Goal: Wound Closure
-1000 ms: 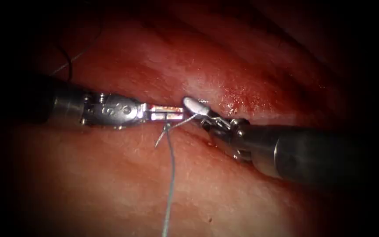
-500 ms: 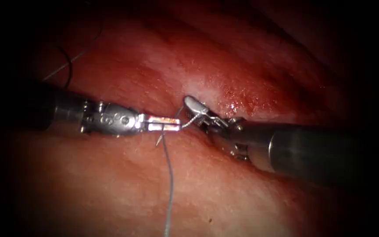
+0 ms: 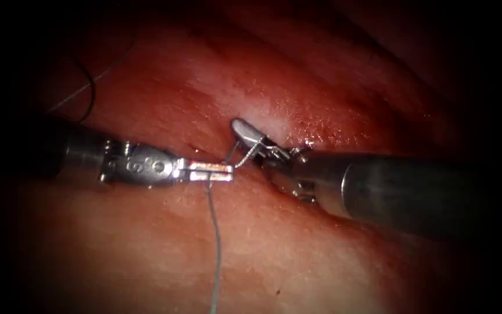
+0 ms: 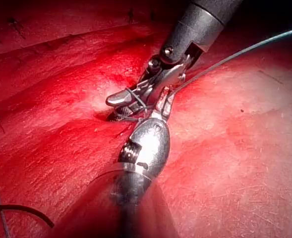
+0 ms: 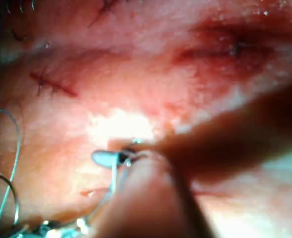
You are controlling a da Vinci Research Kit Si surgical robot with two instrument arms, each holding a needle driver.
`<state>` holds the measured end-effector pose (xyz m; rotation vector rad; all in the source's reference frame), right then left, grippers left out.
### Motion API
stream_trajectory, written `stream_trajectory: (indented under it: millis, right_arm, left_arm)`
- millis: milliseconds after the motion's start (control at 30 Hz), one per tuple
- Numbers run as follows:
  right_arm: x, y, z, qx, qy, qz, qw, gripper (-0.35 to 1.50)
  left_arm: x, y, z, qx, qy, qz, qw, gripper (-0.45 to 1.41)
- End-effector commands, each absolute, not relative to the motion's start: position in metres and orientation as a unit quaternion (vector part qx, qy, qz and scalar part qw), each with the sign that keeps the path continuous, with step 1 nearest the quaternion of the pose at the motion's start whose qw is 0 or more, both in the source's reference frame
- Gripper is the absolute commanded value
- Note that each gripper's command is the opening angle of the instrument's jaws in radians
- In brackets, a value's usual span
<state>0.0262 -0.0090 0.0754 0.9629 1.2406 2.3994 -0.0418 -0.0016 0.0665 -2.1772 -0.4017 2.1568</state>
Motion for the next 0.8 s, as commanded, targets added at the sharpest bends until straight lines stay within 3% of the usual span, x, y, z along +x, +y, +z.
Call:
stream_trajectory:
  millis: [33, 67, 100, 133, 167, 800]
  right_arm:
    - [0.0271, -0.009, 0.076, 0.332, 0.43, 0.828, 0.138, 1.03]
    - [0.0271, -0.0091, 0.076, 0.329, 0.433, 0.826, 0.146, 0.91]
    - [0.027, -0.0091, 0.076, 0.325, 0.437, 0.823, 0.16, 0.66]
    - [0.0269, -0.0092, 0.076, 0.322, 0.438, 0.822, 0.169, 0.26]
    - [0.0268, -0.0094, 0.0759, 0.317, 0.431, 0.826, 0.178, -0.35]
    - [0.0263, -0.0069, 0.0695, 0.194, 0.496, 0.746, 0.4, -0.35]
  left_arm:
    - [-0.0423, -0.0021, 0.067, -0.704, -0.131, 0.697, 0.025, -0.45]
    - [-0.0423, -0.0022, 0.067, -0.704, -0.131, 0.697, 0.025, -0.45]
    - [-0.0423, -0.0022, 0.067, -0.704, -0.131, 0.697, 0.025, -0.45]
    - [-0.0422, -0.0022, 0.067, -0.704, -0.131, 0.697, 0.025, -0.45]
    - [-0.0422, -0.0022, 0.067, -0.705, -0.131, 0.697, 0.025, -0.45]
    - [-0.0389, 0.0003, 0.0671, -0.697, -0.125, 0.704, 0.043, -0.45]
